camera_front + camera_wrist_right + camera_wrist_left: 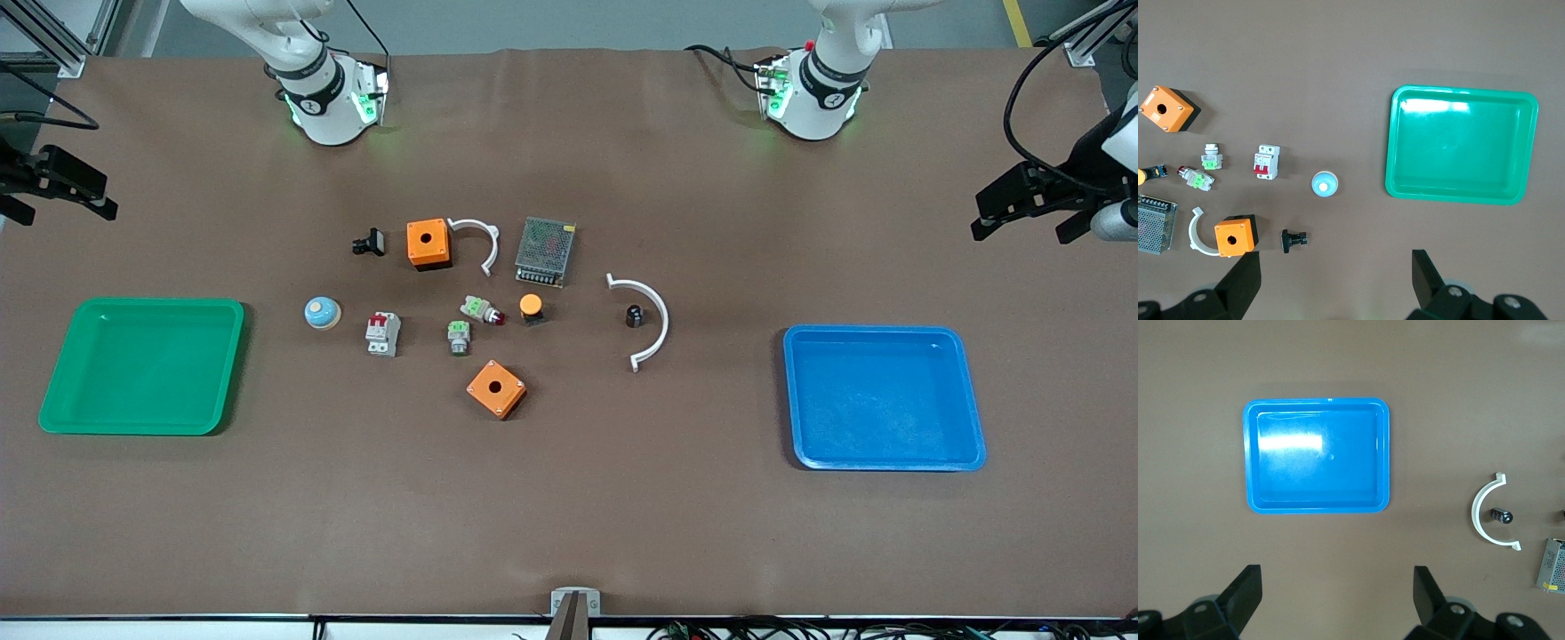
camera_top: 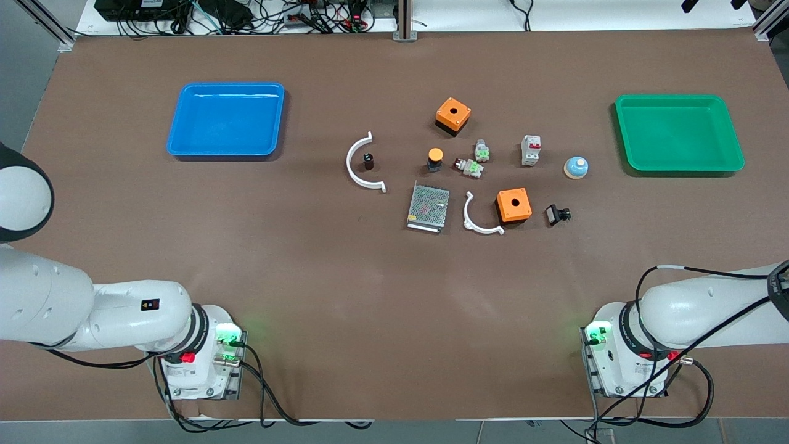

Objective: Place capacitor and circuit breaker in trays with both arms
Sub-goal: 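Reach the left gripper toward the black capacitor while the right gripper reaches the breaker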

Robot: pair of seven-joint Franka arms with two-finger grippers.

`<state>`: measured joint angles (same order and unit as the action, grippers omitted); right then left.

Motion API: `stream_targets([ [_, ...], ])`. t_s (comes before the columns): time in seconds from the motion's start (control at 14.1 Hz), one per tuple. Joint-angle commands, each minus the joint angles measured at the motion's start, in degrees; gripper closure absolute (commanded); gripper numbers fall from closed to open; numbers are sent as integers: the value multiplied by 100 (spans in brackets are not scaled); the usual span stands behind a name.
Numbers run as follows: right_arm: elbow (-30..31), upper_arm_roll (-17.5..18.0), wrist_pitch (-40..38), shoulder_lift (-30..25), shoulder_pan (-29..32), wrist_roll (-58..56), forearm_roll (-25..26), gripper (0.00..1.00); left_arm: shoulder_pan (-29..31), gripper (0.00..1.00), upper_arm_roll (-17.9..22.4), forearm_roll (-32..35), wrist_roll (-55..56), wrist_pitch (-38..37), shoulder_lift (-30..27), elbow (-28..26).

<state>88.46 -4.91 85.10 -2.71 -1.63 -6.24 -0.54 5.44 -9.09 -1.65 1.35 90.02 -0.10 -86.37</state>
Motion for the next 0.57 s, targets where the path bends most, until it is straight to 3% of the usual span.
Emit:
stream_targets([
  [0.0, 127, -10, 59, -124, 13, -52, 1, 0, -8, 0, -14, -46, -29, -72, -25, 32],
  [0.5, 83, -19, 33, -124, 22, -52, 10, 0, -148, 0, -119, -90, 41, -72, 220, 23],
])
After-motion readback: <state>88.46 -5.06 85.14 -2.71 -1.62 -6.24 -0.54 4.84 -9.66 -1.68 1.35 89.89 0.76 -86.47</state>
